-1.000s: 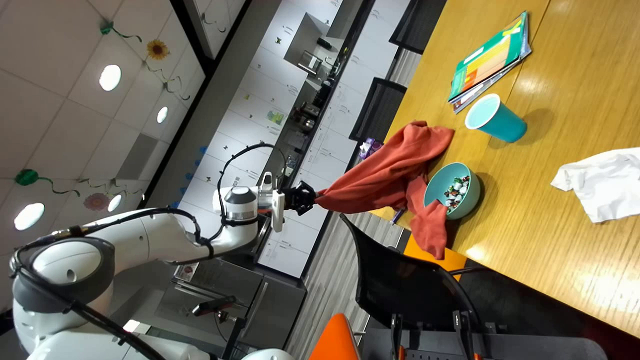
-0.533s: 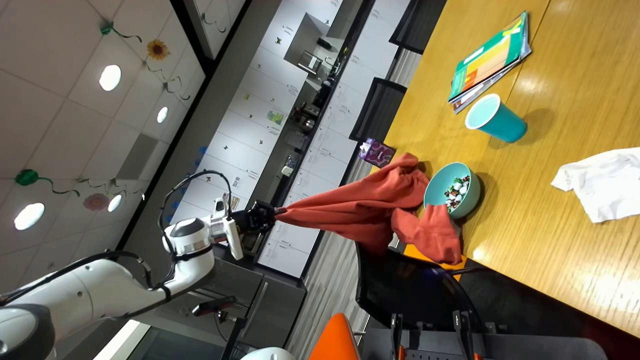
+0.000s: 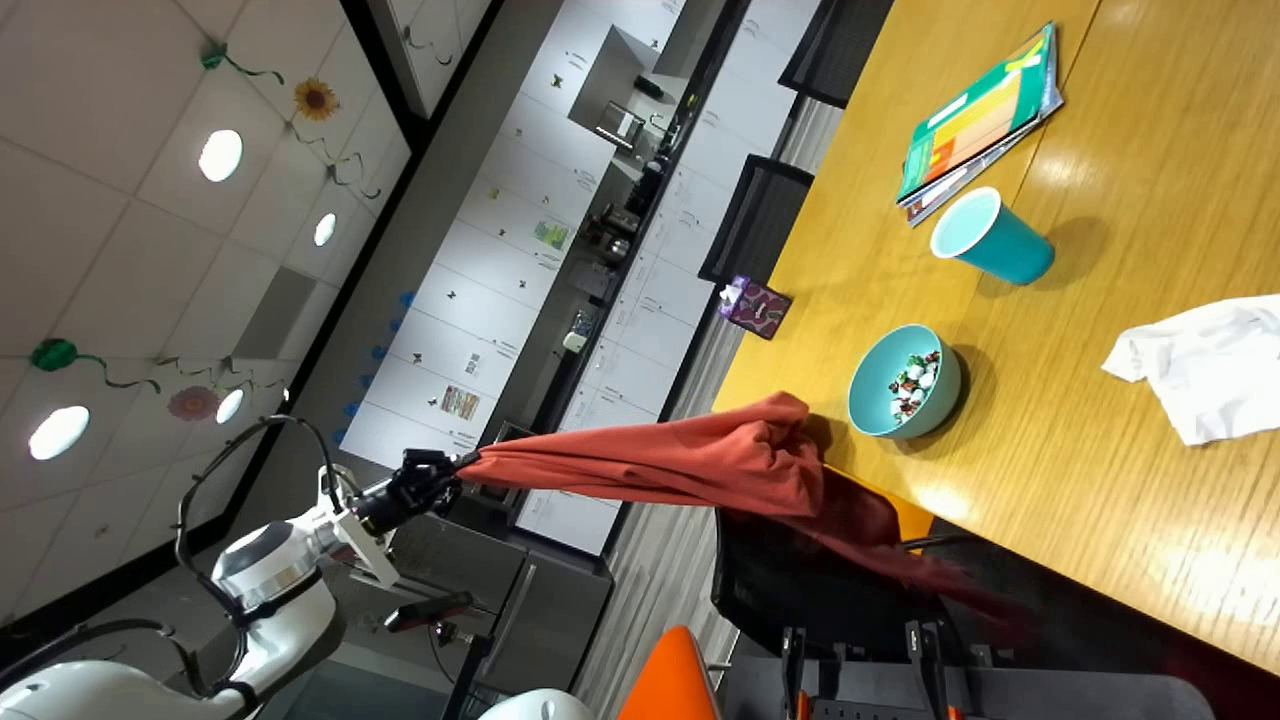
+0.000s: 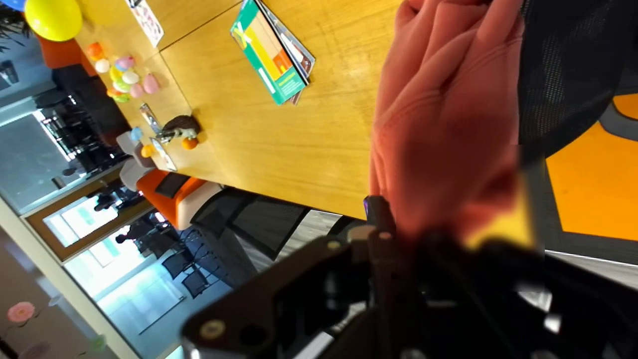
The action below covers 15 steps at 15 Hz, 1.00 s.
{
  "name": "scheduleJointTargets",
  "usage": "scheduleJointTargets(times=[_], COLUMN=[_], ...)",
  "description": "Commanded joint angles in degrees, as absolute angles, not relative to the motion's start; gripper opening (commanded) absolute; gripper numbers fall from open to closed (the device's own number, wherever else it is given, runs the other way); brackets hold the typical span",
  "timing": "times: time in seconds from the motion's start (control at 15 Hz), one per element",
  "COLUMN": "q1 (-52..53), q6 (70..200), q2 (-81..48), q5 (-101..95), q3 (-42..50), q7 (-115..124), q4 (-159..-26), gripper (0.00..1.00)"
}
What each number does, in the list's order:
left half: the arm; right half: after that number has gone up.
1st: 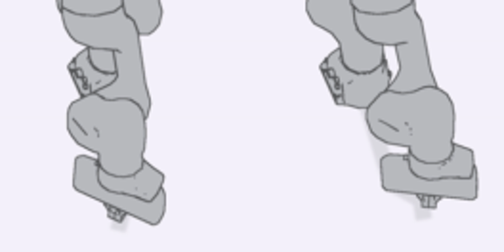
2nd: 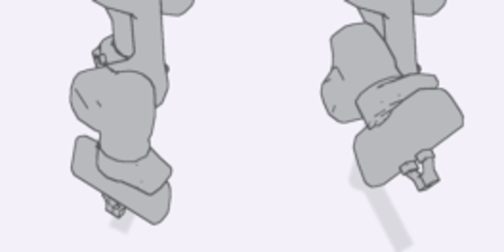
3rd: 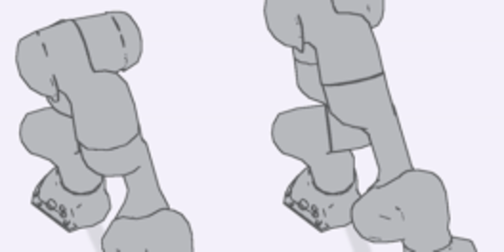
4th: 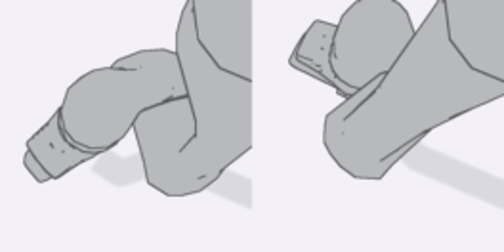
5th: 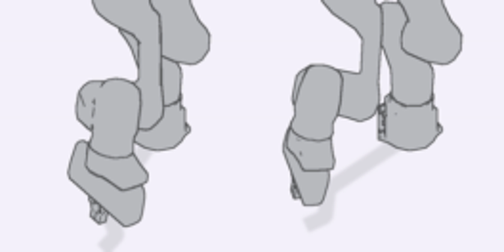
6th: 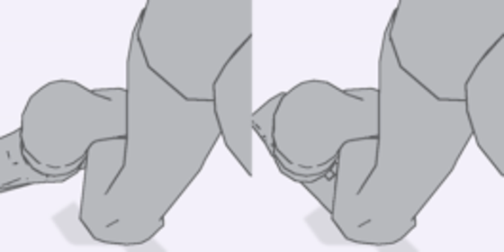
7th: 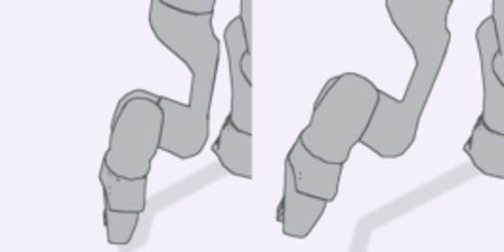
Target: Hang the orange sweatshirt on the backrest of the black chair
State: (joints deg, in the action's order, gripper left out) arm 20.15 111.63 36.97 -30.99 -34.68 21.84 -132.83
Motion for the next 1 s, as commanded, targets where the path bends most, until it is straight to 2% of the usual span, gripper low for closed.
scheduleJointTargets(times=[0.0, 0.2, 0.53, 0.93], q1=[18.8, 17.7, 16.6, 17.3], q6=[106.4, 105.1, 109.8, 120.4], q2=[37.9, 36.4, 28.2, 16.1], q5=[-32.1, -32.9, -31.2, -27.6], q3=[-39.0, -42.6, -47.7, -48.1], q7=[21.0, 20.6, 21.0, 19.2], q4=[-126.8, -122.7, -120.9, -121.1], gripper=[0.01, 0.01, 0.01, 0.01])
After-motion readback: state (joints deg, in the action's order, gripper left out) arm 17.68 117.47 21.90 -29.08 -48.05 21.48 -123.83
